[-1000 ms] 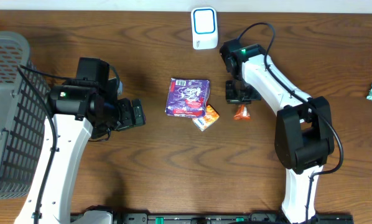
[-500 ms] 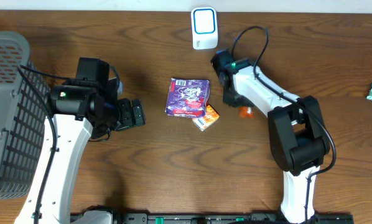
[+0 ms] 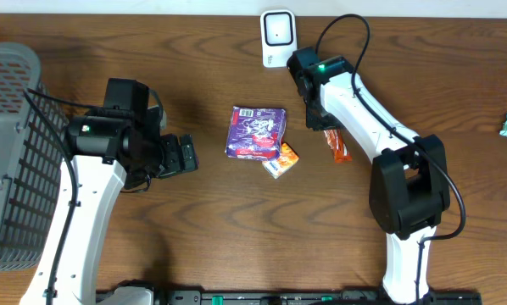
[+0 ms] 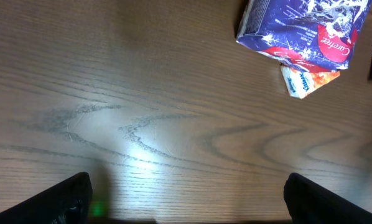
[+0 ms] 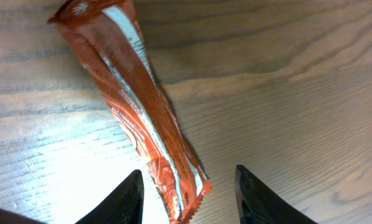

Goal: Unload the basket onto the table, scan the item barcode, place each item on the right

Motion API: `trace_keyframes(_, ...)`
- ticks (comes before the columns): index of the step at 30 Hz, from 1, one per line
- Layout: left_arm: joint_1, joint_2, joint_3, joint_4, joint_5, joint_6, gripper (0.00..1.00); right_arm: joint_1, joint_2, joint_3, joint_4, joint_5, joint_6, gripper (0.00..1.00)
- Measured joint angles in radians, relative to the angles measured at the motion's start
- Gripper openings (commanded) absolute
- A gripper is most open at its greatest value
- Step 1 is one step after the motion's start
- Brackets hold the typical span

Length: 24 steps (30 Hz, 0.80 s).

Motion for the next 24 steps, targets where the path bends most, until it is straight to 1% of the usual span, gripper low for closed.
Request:
trace_keyframes(4, 0.0, 0.0, 0.0, 0.0, 0.0, 0.0, 0.98, 0.015, 0.0, -0.029, 0.015, 0.001, -0.072, 0.45)
trace_keyframes(7, 0.0, 0.0, 0.0, 0.0, 0.0, 0.0, 0.98, 0.027, 0.0, -0.086, 0.072, 0.0, -0.109, 0.47)
trace_keyframes(9, 0.0, 0.0, 0.0, 0.0, 0.0, 0.0, 0.98, 0.034, 0.0, -0.131, 0.131, 0.0, -0.137, 0.55)
trace_keyframes(10, 0.0, 0.0, 0.0, 0.0, 0.0, 0.0, 0.98, 0.034, 0.0, -0.145, 0.155, -0.001, -0.151, 0.57)
trace_keyframes(13, 0.0, 0.0, 0.0, 0.0, 0.0, 0.0, 0.98, 0.034, 0.0, -0.197, 0.233, -0.001, -0.218, 0.61)
trace_keyframes(16, 0.0, 0.0, 0.0, 0.0, 0.0, 0.0, 0.98, 0.034, 0.0, -0.231, 0.271, 0.011, -0.267, 0.6)
trace_keyframes(20, 0.0, 0.0, 0.0, 0.0, 0.0, 0.0, 0.98, 0.034, -0.005, -0.262, 0.314, 0.049, -0.302, 0.57)
trace_keyframes(21, 0.0, 0.0, 0.0, 0.0, 0.0, 0.0, 0.98, 0.034, -0.008, -0.271, 0.328, 0.056, -0.308, 0.54)
trace_keyframes(24, 0.0, 0.0, 0.0, 0.0, 0.0, 0.0, 0.98, 0.034, -0.019, -0.307, 0.371, 0.08, -0.327, 0.4)
